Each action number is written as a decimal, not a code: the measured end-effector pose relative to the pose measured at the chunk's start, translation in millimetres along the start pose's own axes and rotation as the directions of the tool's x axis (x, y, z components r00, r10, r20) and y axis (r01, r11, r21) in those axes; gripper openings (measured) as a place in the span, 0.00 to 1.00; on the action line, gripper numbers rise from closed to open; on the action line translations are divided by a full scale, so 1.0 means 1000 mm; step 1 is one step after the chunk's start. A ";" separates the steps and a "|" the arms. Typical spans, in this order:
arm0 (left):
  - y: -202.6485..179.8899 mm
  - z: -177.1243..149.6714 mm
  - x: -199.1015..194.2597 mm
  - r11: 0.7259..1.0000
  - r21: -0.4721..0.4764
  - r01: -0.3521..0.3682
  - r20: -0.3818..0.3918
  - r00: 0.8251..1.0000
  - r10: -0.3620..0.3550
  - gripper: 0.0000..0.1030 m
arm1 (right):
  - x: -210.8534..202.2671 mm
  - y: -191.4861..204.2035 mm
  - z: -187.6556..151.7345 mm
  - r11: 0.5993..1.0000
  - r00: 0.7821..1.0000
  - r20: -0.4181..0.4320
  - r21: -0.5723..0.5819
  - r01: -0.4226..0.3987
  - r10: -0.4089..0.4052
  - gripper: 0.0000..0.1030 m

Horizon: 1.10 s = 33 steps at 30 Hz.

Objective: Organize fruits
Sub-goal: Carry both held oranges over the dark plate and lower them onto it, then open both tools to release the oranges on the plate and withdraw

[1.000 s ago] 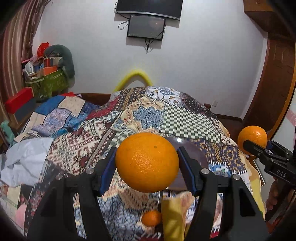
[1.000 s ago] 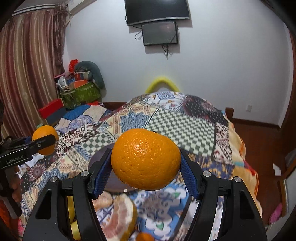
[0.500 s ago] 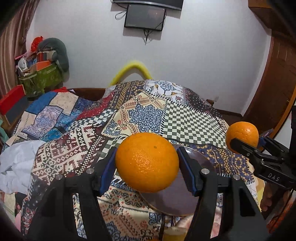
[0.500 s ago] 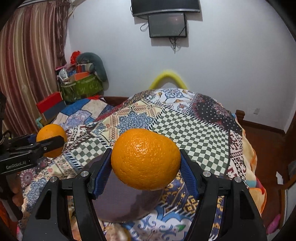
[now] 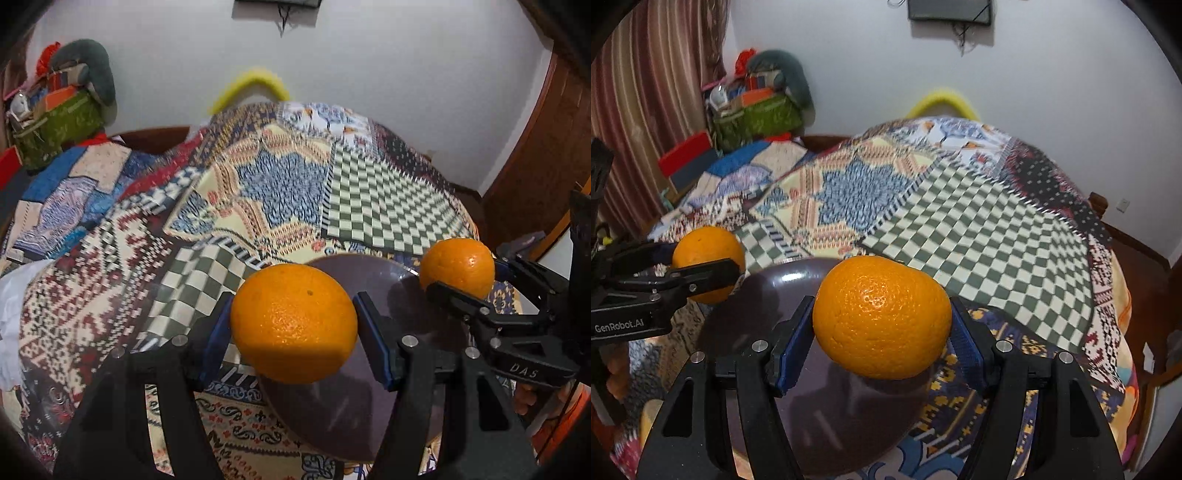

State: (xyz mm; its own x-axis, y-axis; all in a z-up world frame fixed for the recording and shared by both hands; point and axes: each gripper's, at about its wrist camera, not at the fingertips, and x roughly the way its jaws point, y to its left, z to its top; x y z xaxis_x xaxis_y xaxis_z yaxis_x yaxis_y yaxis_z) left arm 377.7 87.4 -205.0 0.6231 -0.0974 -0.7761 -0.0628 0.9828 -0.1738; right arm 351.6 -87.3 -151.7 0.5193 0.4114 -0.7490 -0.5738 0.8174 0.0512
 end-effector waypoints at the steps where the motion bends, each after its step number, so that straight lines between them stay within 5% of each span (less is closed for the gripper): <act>1: 0.000 0.000 0.004 1.000 0.004 0.001 -0.011 1.000 -0.001 0.62 | 0.004 0.001 0.000 1.000 1.000 -0.012 -0.007 -0.003 0.003 0.64; 18: -0.006 -0.003 0.037 0.999 0.040 0.001 -0.119 0.993 0.004 0.62 | 0.032 0.001 -0.005 0.999 0.995 -0.102 -0.048 -0.009 0.004 0.65; 33: -0.005 -0.005 -0.005 1.000 0.012 0.022 -0.039 0.999 -0.021 0.63 | 0.000 0.014 -0.007 0.999 0.999 -0.049 -0.051 -0.018 0.015 0.72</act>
State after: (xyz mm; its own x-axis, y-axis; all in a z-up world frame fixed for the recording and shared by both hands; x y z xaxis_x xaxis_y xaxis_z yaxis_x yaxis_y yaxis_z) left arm 371.4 82.2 -203.3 0.5930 -0.1246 -0.7955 -0.0398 0.9822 -0.1835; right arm 339.2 -78.5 -156.0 0.4793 0.4037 -0.7793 -0.6145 0.7883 0.0305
